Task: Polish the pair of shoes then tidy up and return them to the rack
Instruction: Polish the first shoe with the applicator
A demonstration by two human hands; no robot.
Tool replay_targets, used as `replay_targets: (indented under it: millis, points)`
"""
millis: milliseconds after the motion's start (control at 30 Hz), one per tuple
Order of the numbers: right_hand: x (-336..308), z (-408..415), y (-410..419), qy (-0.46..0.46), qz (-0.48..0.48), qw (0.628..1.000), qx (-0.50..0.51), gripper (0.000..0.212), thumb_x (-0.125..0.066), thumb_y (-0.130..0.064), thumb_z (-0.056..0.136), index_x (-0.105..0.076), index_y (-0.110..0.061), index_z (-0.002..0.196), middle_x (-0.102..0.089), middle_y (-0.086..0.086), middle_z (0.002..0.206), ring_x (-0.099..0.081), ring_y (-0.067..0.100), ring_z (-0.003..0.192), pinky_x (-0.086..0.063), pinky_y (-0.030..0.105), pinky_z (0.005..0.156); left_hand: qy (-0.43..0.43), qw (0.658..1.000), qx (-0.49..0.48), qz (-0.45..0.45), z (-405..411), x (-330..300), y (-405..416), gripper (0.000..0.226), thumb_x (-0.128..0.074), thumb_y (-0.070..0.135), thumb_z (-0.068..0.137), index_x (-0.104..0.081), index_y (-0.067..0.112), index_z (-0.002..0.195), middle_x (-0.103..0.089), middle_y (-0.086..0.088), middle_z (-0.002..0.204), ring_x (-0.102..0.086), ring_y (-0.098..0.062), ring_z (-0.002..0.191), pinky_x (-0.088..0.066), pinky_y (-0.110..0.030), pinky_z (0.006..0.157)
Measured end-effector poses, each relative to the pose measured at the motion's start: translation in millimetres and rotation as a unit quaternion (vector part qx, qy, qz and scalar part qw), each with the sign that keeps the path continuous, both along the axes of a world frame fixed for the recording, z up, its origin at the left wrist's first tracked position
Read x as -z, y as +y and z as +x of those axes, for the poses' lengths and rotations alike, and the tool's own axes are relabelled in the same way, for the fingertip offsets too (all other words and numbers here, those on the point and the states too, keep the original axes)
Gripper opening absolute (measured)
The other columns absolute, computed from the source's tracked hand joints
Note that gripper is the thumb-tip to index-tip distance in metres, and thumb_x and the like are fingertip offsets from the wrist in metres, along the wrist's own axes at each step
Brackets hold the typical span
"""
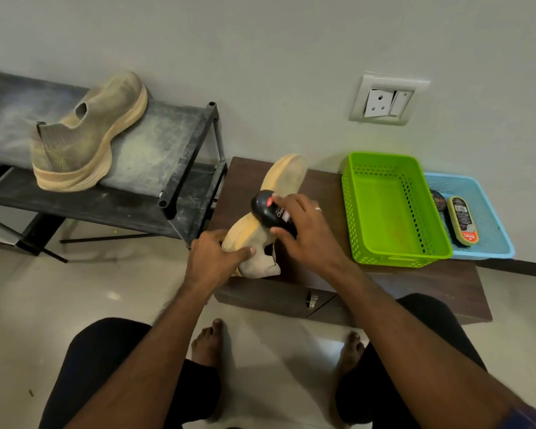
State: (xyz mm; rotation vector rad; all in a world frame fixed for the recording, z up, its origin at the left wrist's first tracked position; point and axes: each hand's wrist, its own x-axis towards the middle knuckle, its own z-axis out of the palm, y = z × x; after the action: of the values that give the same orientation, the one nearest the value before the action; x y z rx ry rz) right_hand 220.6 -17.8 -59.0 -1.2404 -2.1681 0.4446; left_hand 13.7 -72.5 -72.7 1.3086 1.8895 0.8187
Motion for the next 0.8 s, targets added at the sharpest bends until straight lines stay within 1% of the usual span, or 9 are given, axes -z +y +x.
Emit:
replay_targets:
  millis: [133,233,333,367,433,500,600,667,800]
  points:
    - [-1.7,-0.4,52.1,0.008,-0.067,0.990,0.124,0.055,-0.071,-0.031,0.088,-0.049,-0.023,0.138,-0.053,0.009,0.130,-0.053,0.030,0.117,-0.043,0.041,0.101,0.001,0.999,0.017,-0.032,-4.2,1.0,1.0,0.057,-0.081,0.053,0.066,-0.073,0.020,0.113,-0.074,0.006,0.099,-0.069,-0.014,0.094,-0.061,-0.043,0.076]
    - [-2.2,-10.6,73.6,-0.058,-0.086,0.990,0.092,0.057,-0.069,-0.036,0.087,-0.044,-0.026,0.137,-0.053,0.010,0.131,-0.052,0.034,0.118,-0.044,0.043,0.101,0.087,0.996,0.000,-0.031,-5.2,-1.2,4.2,0.064,-0.075,0.052,0.076,-0.061,0.020,0.130,-0.069,-0.003,0.118,-0.064,-0.027,0.112,-0.056,-0.043,0.089]
    - [-11.2,-24.5,86.3,-0.119,-0.094,0.986,0.067,0.055,-0.066,-0.035,0.089,-0.043,-0.023,0.138,-0.051,0.014,0.128,-0.052,0.038,0.115,-0.041,0.044,0.101,0.149,0.986,0.063,0.040,6.9,-2.0,-0.5,0.077,-0.056,0.058,0.090,-0.033,0.021,0.153,-0.030,-0.006,0.162,-0.029,-0.026,0.148,-0.036,-0.047,0.113]
    - [-14.9,-27.7,90.6,-0.141,-0.101,0.983,0.064,0.055,-0.066,-0.034,0.089,-0.044,-0.022,0.137,-0.051,0.015,0.127,-0.052,0.039,0.115,-0.040,0.043,0.100,0.160,0.981,0.101,0.054,11.9,-1.4,-2.1,0.081,-0.046,0.067,0.089,-0.031,0.020,0.155,-0.018,-0.004,0.166,-0.017,-0.023,0.153,-0.029,-0.047,0.117]
    - [-18.5,-31.6,93.6,-0.186,-0.106,0.976,0.046,0.055,-0.067,-0.032,0.087,-0.046,-0.021,0.137,-0.052,0.016,0.127,-0.051,0.038,0.117,-0.039,0.040,0.100,0.198,0.964,0.172,0.044,18.5,4.0,-4.9,0.089,-0.032,0.075,0.085,-0.030,0.020,0.155,-0.011,-0.002,0.167,-0.006,-0.018,0.154,-0.021,-0.046,0.121]
    - [-14.0,-29.4,86.0,-0.190,-0.121,0.974,0.017,0.056,-0.068,-0.035,0.086,-0.048,-0.022,0.137,-0.055,0.015,0.128,-0.052,0.035,0.119,-0.040,0.038,0.099,0.210,0.953,0.216,0.034,24.8,10.9,-7.8,0.088,-0.037,0.072,0.090,-0.026,0.017,0.157,-0.010,-0.003,0.167,-0.003,-0.016,0.154,-0.014,-0.043,0.123]
    - [-3.4,-20.1,68.9,-0.167,-0.133,0.977,0.003,0.056,-0.067,-0.039,0.087,-0.047,-0.025,0.137,-0.056,0.011,0.128,-0.053,0.032,0.118,-0.045,0.043,0.099,0.157,0.961,0.226,0.030,41.8,20.1,-18.9,0.089,-0.036,0.071,0.094,-0.020,0.012,0.158,-0.012,-0.006,0.167,-0.004,-0.014,0.154,-0.008,-0.037,0.126]
    - [2.6,-14.2,66.0,-0.175,-0.135,0.975,0.007,0.056,-0.066,-0.039,0.088,-0.046,-0.025,0.138,-0.056,0.011,0.128,-0.053,0.031,0.118,-0.045,0.044,0.100,0.107,0.973,0.205,0.029,57.7,22.1,-31.9,0.105,-0.034,0.083,0.085,-0.015,0.012,0.159,-0.011,-0.005,0.167,-0.005,-0.013,0.154,-0.013,-0.040,0.126]
    - [4.0,-18.3,69.3,-0.204,-0.145,0.968,0.002,0.056,-0.065,-0.041,0.089,-0.044,-0.026,0.139,-0.054,0.010,0.131,-0.053,0.030,0.120,-0.045,0.042,0.101,0.083,0.981,0.172,0.025,87.2,14.5,-52.0,0.126,-0.060,0.085,0.068,-0.006,0.017,0.160,-0.002,-0.005,0.168,-0.004,-0.015,0.154,-0.019,-0.036,0.124]
